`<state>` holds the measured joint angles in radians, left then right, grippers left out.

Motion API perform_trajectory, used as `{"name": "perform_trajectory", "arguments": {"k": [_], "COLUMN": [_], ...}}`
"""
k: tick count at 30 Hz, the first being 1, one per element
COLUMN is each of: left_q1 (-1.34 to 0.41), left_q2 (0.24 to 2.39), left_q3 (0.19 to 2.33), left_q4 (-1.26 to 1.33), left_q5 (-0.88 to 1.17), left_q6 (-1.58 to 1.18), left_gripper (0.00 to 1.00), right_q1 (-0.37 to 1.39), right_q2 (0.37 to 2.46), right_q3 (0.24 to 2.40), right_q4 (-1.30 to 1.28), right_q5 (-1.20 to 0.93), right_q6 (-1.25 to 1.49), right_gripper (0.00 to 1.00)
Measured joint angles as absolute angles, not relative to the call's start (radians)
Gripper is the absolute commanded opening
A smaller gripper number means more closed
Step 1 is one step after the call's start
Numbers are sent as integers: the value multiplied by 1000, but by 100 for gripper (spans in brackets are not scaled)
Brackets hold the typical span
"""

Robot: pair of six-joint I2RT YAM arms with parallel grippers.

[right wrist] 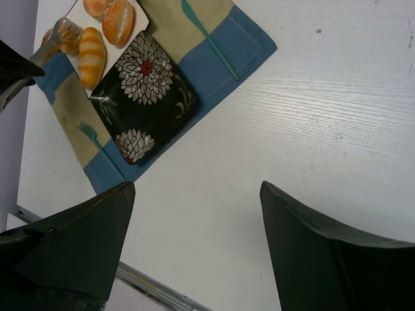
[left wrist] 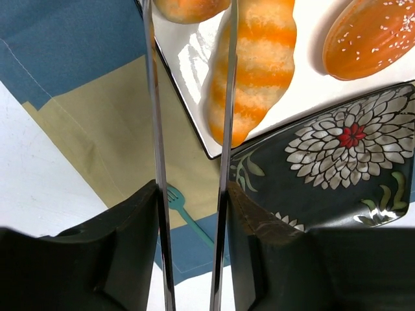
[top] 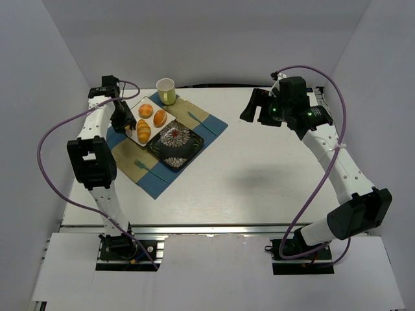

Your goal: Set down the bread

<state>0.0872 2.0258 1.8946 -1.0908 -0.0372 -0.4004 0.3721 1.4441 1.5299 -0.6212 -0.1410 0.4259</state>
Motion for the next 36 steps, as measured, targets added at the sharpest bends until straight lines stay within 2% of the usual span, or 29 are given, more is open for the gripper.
{"name": "perform_trajectory", "arguments": {"k": [4,11,17,26,31,36], "left_q1": [87,87,37,-250,-260,-257], "left_q2": [2032,2042,1922,1845,1821,1818], "left_q3": [1945,2200,2045,1727,1615,1594], "left_q4": [-1122,-1171,-1069,-939,-876,-842], "left_q5": [-55,-52,95,153,157,152], "left_q6": [-400,-398,-404,-413,-422,-416], "left_gripper": [45,45,45,45,45,45], "right_q1": [372,369,368,344,336,335], "right_q2": [1444,1444,1444,1423,1384,1355], "right_q3": [1530,1530,1532,1553,1553,1553], "right_q4": [-621,-621,-623,-626,-627,-628], "right_q5": [-141,-142,-128,-77,-64,-55], "right_q6": [426,427,427,442,446,448], "right_gripper": [84,84,84,84,84,85]}}
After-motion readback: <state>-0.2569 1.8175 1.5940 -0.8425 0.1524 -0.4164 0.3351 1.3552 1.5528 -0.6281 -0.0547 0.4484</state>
